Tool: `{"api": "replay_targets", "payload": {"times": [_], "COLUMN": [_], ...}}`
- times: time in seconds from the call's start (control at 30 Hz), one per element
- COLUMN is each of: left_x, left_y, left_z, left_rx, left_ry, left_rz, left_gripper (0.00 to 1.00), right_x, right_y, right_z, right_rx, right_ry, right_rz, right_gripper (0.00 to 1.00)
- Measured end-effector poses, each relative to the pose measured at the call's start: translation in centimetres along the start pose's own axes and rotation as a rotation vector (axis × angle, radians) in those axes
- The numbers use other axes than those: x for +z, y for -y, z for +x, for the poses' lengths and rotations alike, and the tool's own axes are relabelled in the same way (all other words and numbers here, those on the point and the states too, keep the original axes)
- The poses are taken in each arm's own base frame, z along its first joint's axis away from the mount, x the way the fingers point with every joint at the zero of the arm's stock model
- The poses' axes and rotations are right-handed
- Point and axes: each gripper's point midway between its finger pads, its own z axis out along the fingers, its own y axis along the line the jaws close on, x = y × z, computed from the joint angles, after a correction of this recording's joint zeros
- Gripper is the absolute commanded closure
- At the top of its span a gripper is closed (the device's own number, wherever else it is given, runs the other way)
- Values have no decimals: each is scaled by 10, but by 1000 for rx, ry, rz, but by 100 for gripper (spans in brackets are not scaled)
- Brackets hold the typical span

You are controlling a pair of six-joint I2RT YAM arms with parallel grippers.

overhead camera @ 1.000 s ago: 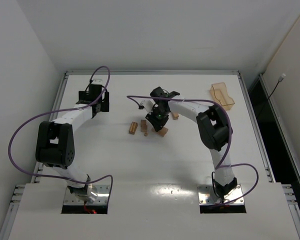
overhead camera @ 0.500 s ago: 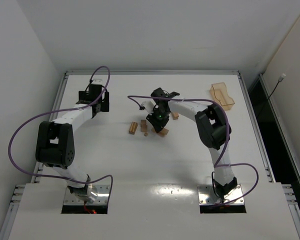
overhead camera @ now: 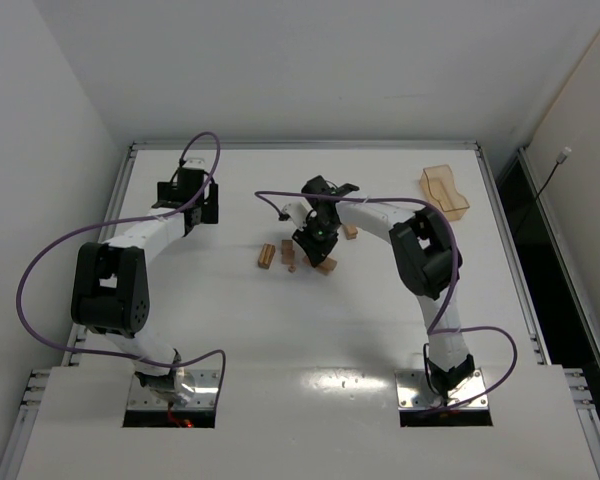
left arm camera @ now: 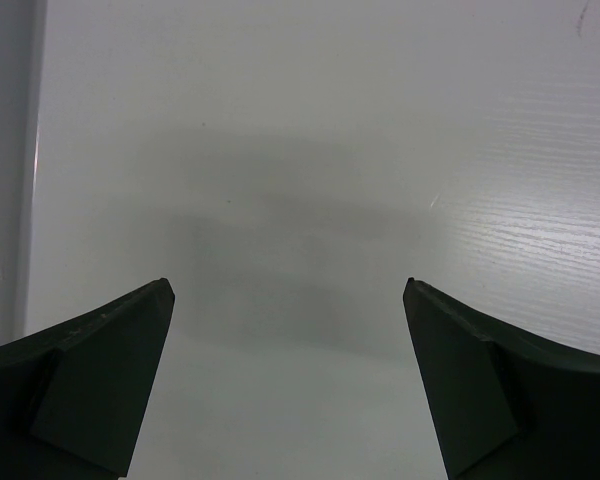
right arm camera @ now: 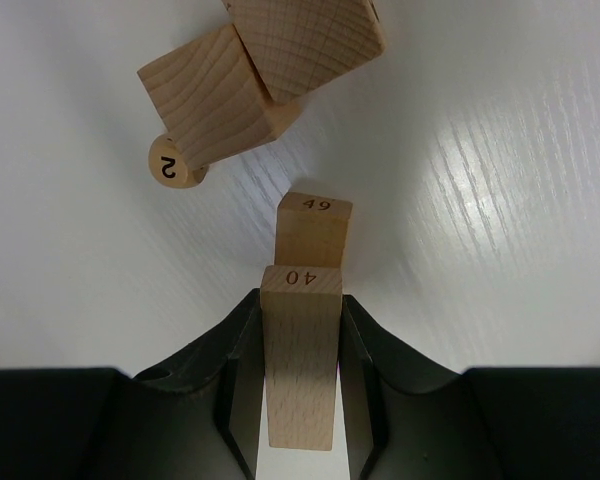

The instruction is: Build the wood block tower

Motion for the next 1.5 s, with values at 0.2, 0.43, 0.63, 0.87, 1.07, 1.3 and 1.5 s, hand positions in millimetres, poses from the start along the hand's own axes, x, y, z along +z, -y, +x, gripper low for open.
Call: {"api": "replay_targets", "payload": {"times": [0.2,0.43,0.63,0.87,1.07,1.3,1.5], "left_x": [0,0,0,1,1,2,2], "left_y": [0,0,0,0,1,1,1], "left_z": [0,0,0,1,1,2,1], "left_rx": [0,0,0,1,2,2,2], "left_ry": [0,0,0,-2,-4,-6,-5], "left_rz": [0,0,0,0,0,0,0], "left_gripper": [1,1,1,1,1,1,1], "right_x": [5,6,6,7,10,10,12], "right_y": [0,2,2,2,3,3,7], "right_z": [4,4,4,3,1,1,-1], "right_rx": [6,14,23,37,39,35,34], "right_ry": [-21,-28,-31,-36,-38,-47,-62], "right_rz": [-4,1,2,3,14,40,107], "right_gripper": [100,92,80,72,65,63,68]}}
